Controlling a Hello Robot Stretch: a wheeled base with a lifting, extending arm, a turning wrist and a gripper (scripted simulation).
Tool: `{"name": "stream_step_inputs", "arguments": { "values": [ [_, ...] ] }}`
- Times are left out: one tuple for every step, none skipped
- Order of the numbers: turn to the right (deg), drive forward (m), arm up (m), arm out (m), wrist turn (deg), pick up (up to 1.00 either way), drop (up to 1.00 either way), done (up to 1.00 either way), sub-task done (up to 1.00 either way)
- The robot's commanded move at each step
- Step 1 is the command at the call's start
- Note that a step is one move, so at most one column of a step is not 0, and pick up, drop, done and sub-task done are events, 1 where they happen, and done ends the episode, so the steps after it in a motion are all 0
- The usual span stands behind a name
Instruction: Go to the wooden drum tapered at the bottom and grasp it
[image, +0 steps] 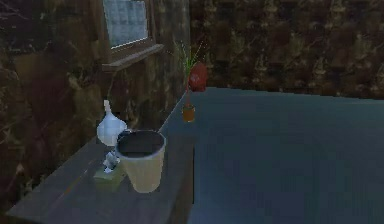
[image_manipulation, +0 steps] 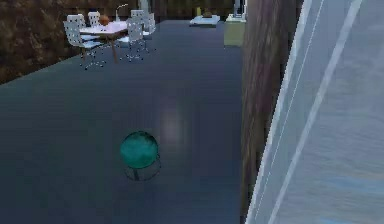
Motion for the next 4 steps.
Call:
{"name": "stream_step_inputs", "arguments": {
  "values": [
    [45.0, 0.0, 0.0, 0.0, 0.0, 0.0, 0.0, 0.0, 0.0],
    [6.0, 0.0, 0.0, 0.0, 0.0, 0.0, 0.0, 0.0, 0.0],
    [0.0, 0.55, 0.0, 0.0, 0.0, 0.0, 0.0, 0.0, 0.0],
    [45.0, 0.0, 0.0, 0.0, 0.0, 0.0, 0.0, 0.0, 0.0]
  ]
}}
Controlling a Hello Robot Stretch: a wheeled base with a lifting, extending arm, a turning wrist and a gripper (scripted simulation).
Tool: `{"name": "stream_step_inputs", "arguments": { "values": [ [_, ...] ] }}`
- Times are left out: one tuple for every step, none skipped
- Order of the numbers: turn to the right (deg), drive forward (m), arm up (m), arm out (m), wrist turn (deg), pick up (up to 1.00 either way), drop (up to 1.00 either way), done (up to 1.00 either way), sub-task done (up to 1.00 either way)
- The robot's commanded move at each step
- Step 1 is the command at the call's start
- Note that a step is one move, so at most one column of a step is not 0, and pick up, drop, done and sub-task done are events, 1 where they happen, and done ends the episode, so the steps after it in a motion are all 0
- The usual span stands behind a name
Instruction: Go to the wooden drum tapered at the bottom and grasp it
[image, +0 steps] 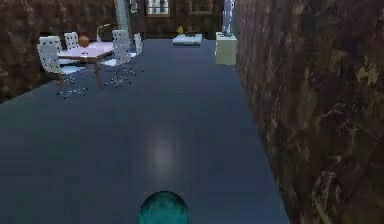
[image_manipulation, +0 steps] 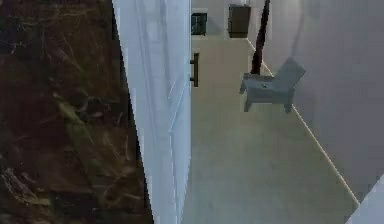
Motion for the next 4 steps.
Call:
{"name": "stream_step_inputs", "arguments": {
  "values": [
    [45.0, 0.0, 0.0, 0.0, 0.0, 0.0, 0.0, 0.0, 0.0],
    [45.0, 0.0, 0.0, 0.0, 0.0, 0.0, 0.0, 0.0, 0.0],
    [21.0, 0.0, 0.0, 0.0, 0.0, 0.0, 0.0, 0.0, 0.0],
    [0.0, 0.0, 0.5, 0.0, 0.0, 0.0, 0.0, 0.0, 0.0]
  ]
}}
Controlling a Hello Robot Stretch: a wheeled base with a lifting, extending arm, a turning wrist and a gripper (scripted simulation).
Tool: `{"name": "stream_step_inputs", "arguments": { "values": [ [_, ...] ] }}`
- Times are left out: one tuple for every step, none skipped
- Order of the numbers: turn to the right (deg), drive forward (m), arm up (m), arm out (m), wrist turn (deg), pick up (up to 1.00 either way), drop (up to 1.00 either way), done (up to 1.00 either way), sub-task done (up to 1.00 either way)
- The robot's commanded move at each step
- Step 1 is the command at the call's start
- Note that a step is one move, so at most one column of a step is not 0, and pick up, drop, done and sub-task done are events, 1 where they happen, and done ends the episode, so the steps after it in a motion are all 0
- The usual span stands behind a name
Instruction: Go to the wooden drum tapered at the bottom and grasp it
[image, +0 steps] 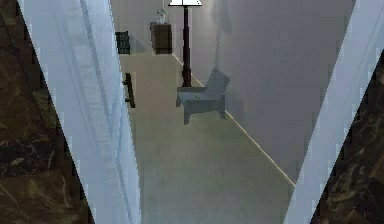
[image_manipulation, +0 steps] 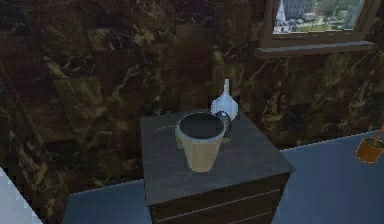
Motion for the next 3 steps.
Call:
{"name": "stream_step_inputs", "arguments": {
  "values": [
    [0.0, 0.0, 0.38, 0.0, 0.0, 0.0, 0.0, 0.0, 0.0],
    [0.0, 0.0, 0.0, 0.38, 0.0, 0.0, 0.0, 0.0, 0.0],
    [0.0, 0.0, 0.0, 0.0, 45.0, 0.0, 0.0, 0.0, 0.0]
  ]
}}
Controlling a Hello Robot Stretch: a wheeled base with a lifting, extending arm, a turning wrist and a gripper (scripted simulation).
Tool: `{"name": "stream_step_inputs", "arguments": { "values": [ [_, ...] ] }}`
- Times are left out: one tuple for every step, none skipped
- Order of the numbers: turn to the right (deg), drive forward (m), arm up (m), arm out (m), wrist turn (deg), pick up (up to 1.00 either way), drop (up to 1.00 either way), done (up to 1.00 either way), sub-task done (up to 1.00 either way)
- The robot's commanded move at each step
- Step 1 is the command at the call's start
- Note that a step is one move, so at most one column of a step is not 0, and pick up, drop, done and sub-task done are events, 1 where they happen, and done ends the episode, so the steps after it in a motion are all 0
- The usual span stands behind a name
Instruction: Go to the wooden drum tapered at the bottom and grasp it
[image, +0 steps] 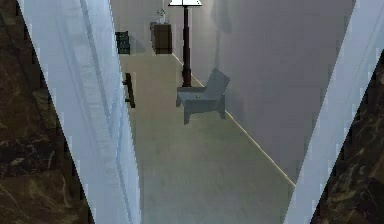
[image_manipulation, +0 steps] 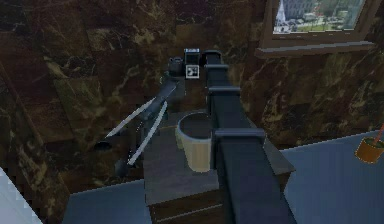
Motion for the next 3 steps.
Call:
{"name": "stream_step_inputs", "arguments": {
  "values": [
    [0.0, 0.0, 0.0, 0.0, 45.0, 0.0, 0.0, 0.0, 0.0],
    [0.0, 0.0, 0.0, 0.0, 45.0, 0.0, 0.0, 0.0, 0.0],
    [0.0, 0.0, 0.0, 0.0, 45.0, 0.0, 0.0, 0.0, 0.0]
  ]
}}
